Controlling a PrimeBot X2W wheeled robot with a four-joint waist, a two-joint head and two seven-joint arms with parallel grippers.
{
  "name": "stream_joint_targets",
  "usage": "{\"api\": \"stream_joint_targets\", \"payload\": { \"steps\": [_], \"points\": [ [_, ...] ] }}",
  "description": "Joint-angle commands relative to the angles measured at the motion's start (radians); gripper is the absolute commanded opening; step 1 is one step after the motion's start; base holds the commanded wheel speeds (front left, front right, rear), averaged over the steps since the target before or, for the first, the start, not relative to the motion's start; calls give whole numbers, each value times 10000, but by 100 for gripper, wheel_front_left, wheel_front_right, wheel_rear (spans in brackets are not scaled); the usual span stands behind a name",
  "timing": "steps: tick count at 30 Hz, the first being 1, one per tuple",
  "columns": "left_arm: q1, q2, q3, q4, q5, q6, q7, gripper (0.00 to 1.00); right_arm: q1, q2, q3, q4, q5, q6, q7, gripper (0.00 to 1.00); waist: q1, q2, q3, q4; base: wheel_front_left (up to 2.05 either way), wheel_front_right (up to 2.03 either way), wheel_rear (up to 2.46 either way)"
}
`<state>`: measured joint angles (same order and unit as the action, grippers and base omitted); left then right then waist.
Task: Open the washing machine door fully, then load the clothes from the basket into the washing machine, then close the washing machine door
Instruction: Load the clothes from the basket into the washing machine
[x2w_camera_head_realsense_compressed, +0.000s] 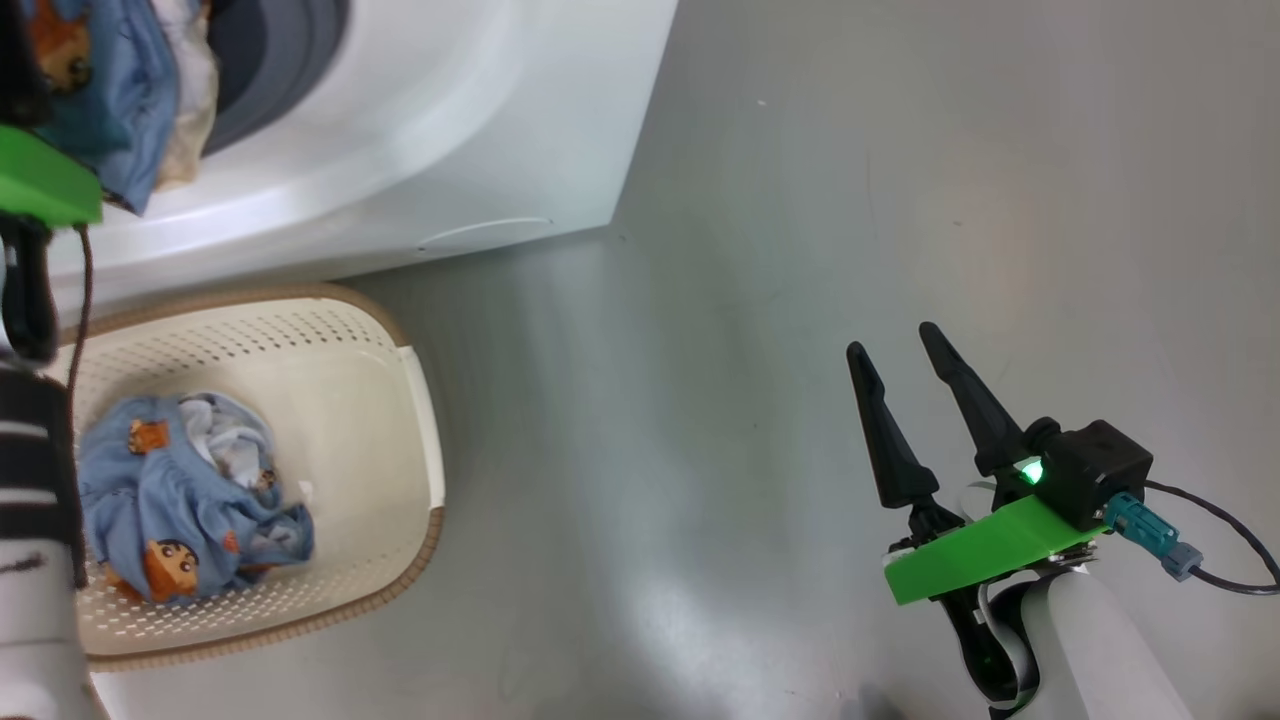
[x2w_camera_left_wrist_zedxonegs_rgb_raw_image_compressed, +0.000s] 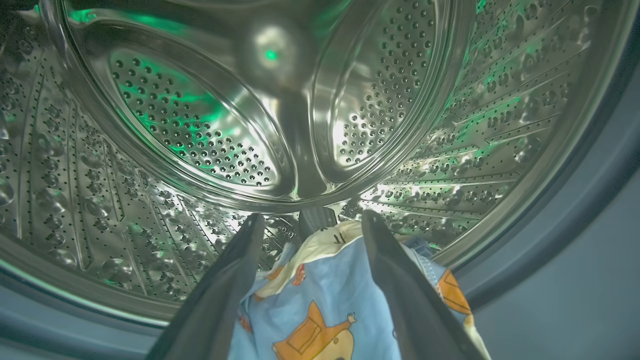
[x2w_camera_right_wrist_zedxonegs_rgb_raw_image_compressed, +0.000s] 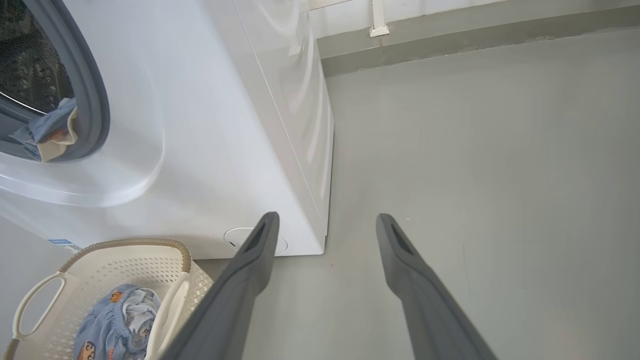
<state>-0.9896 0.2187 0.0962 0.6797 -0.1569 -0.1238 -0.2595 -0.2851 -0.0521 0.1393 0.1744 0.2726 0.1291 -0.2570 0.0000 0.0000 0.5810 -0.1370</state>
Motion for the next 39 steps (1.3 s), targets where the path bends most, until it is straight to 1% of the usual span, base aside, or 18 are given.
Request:
{"api": "stream_joint_targets", "payload": {
  "steps": [1,8,14,23,27,33,39],
  "points": [
    [401,401,189,-367,-108,-31,-22,100,281,14,189,-169,-160,16,-48,100,0,0,-204,157,0,0,0],
    [1747,189,375,-1657,-192,-42,-22,100,355,-12,195,-175,-209,16,-48,100,0,0,-478,344,0,0,0],
    [3052,-40,781,-2756,-305,-26,-22,100,424,-54,191,-202,-226,16,-48,100,0,0,-569,449,0,0,0],
    [4988,-803,1182,-4266,-295,130,-22,100,533,-69,158,-245,-269,16,-48,100,0,0,-690,645,0,0,0],
    [5750,-1002,1202,-4892,-63,127,-22,100,522,-101,168,-242,-285,16,-48,100,0,0,-716,711,0,0,0],
    [6822,-1372,1312,-5566,13,152,-22,100,539,-177,184,-275,-331,16,-48,100,0,0,-742,783,0,0,0],
    [7627,-1578,1282,-5907,49,178,-22,100,616,-207,159,-263,-371,16,-48,100,0,0,-815,886,0,0,0]
  ]
}}
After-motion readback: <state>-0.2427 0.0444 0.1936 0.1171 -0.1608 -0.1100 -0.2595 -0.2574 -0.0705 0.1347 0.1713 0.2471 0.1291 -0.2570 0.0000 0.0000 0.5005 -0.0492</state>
